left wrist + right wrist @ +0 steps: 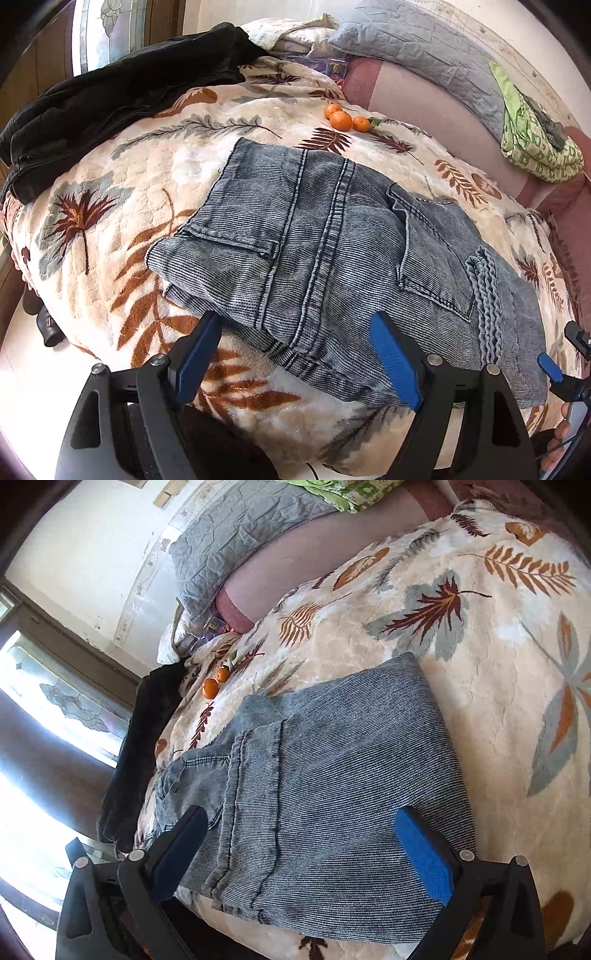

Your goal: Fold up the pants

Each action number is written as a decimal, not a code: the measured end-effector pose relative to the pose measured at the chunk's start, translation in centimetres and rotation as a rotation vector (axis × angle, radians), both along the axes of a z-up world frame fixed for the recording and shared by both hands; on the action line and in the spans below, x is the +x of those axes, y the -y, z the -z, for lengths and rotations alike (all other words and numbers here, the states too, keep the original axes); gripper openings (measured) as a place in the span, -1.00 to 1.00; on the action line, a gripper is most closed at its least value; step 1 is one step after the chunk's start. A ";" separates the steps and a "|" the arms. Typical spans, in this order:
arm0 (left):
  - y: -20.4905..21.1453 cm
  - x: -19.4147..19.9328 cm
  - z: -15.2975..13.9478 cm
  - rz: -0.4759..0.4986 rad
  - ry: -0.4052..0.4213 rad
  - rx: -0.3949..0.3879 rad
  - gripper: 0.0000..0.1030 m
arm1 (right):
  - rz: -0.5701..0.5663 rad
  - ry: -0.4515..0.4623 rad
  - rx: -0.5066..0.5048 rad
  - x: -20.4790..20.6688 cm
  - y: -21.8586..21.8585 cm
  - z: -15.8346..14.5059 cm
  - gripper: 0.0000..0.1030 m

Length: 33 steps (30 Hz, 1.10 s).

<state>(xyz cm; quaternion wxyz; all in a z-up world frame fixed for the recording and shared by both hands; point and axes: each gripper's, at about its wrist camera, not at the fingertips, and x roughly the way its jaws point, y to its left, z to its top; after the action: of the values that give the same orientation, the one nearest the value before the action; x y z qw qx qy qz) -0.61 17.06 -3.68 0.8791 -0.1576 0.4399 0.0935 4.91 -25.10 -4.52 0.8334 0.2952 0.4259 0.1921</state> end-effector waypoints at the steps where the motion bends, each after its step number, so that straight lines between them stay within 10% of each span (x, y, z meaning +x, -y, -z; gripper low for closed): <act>1: -0.2 -0.1 0.0 -0.008 0.000 -0.010 0.61 | 0.002 -0.002 0.011 0.0 0.2 0.0 0.99; 17: -1.2 -1.0 -1.0 -0.031 -0.022 -0.031 0.61 | -0.082 0.122 -0.100 -0.9 -2.0 -2.4 0.99; 26: -0.2 -1.3 -1.5 -0.022 0.096 0.087 0.61 | -0.100 0.115 -0.169 -0.1 -3.6 -1.7 0.99; 33: -0.8 -1.2 -1.0 0.037 0.175 -0.007 0.61 | -0.094 0.214 -0.347 -1.3 -6.6 -2.9 0.99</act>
<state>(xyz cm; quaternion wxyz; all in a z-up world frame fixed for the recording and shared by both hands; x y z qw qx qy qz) -1.76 17.81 -2.63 0.9151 -0.1602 0.3648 0.0616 3.58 -18.54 -1.62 0.9024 0.1047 0.3749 0.1848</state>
